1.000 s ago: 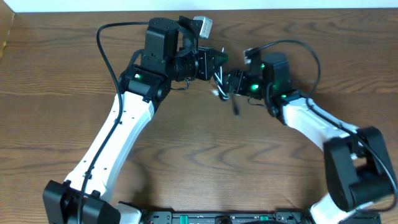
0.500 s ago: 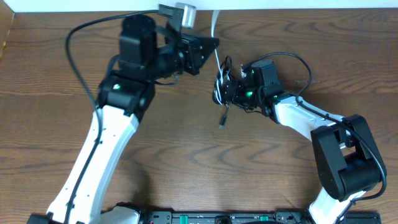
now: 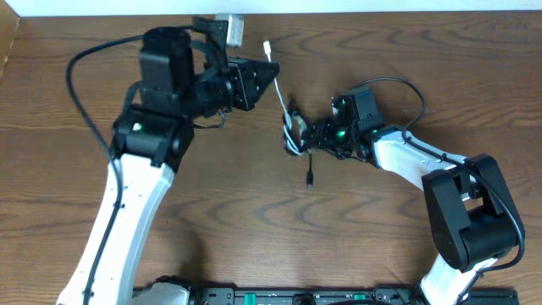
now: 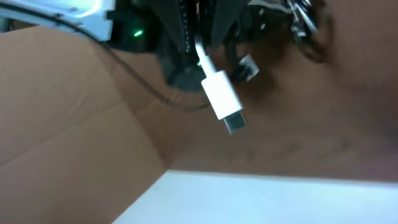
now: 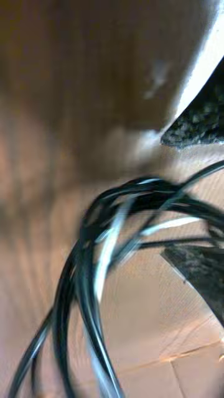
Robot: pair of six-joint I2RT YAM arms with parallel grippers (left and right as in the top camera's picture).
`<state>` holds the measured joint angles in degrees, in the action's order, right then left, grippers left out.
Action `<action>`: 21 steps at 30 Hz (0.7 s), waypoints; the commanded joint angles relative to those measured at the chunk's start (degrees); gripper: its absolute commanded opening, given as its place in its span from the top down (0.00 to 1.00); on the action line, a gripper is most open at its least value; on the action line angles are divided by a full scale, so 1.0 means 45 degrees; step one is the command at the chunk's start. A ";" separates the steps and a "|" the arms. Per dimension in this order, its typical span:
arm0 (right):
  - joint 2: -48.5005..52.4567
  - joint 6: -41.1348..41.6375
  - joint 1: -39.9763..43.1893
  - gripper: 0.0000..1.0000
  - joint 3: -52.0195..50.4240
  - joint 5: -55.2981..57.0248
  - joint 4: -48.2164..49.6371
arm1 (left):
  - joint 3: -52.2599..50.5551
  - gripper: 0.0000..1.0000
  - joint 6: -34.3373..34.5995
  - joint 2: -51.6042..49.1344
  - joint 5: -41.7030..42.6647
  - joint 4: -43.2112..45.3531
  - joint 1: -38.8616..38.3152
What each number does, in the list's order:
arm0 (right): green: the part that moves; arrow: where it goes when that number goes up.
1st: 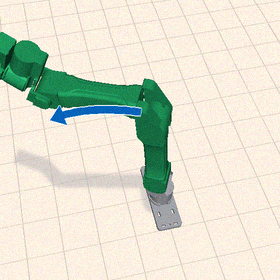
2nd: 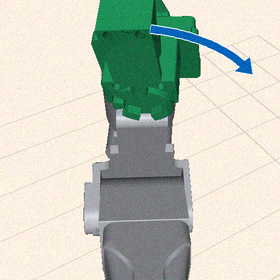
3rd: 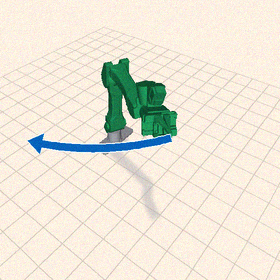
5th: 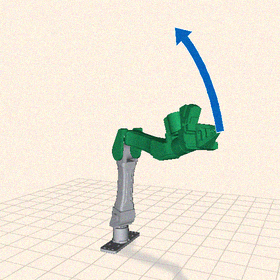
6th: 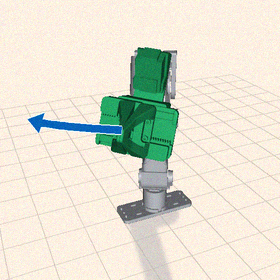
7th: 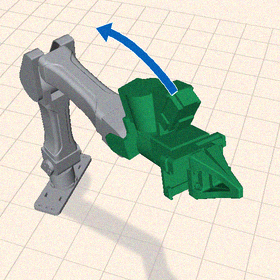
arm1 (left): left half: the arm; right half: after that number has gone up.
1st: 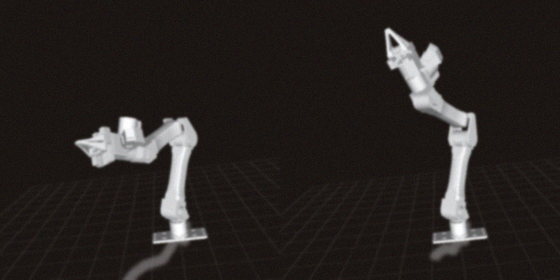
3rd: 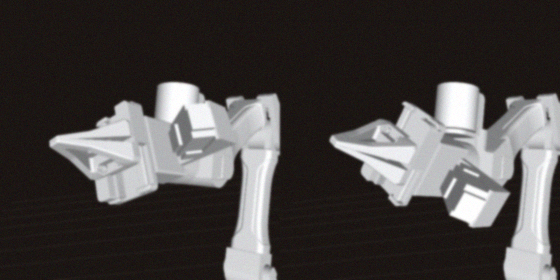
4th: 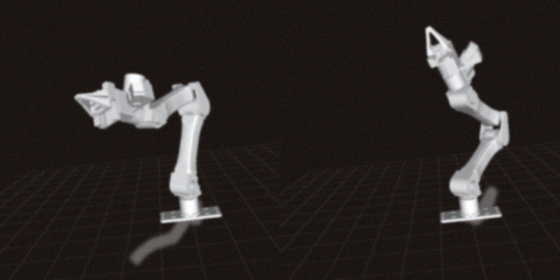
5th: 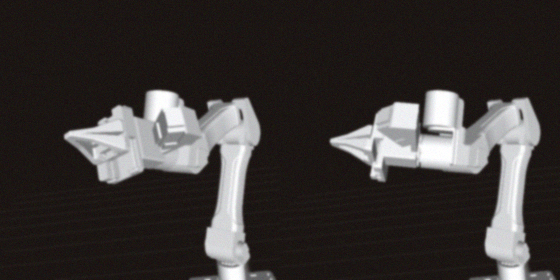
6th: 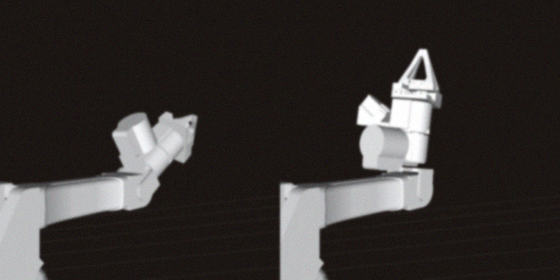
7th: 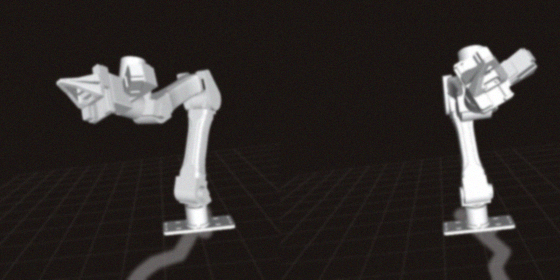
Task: Untangle cables
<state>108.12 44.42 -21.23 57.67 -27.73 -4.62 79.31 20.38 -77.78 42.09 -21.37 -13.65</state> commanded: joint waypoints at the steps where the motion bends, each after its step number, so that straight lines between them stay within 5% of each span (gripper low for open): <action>1: -0.0423 -0.1243 0.0155 0.49 0.0117 -0.0238 -0.0860 | 0.0262 0.92 -0.0908 -0.1365 0.0170 -0.0889 -0.0189; 10: -0.2730 -0.2633 0.0413 0.43 0.0185 0.0170 -0.2288 | 0.0257 0.92 -0.1428 -0.3361 -0.0578 -0.1243 -0.0695; 13: -0.3245 -0.2856 0.0413 0.42 0.0185 0.0194 -0.2463 | 0.0257 0.92 -0.1423 -0.3823 -0.2448 -0.1239 -0.0724; 16: -0.3332 -0.2953 0.0413 0.42 0.0185 0.0369 -0.2710 | 0.0257 0.92 -0.1423 -0.4240 -0.6970 -0.1166 -0.0724; 21: -0.3332 -0.3419 0.0384 0.41 0.0185 0.0471 -0.2905 | 0.0257 0.92 -0.1855 -0.4736 -0.8466 -0.0903 -0.0724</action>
<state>94.00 31.59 -19.57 57.71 -26.44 -17.15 79.42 14.57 -97.89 12.95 -26.26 -17.02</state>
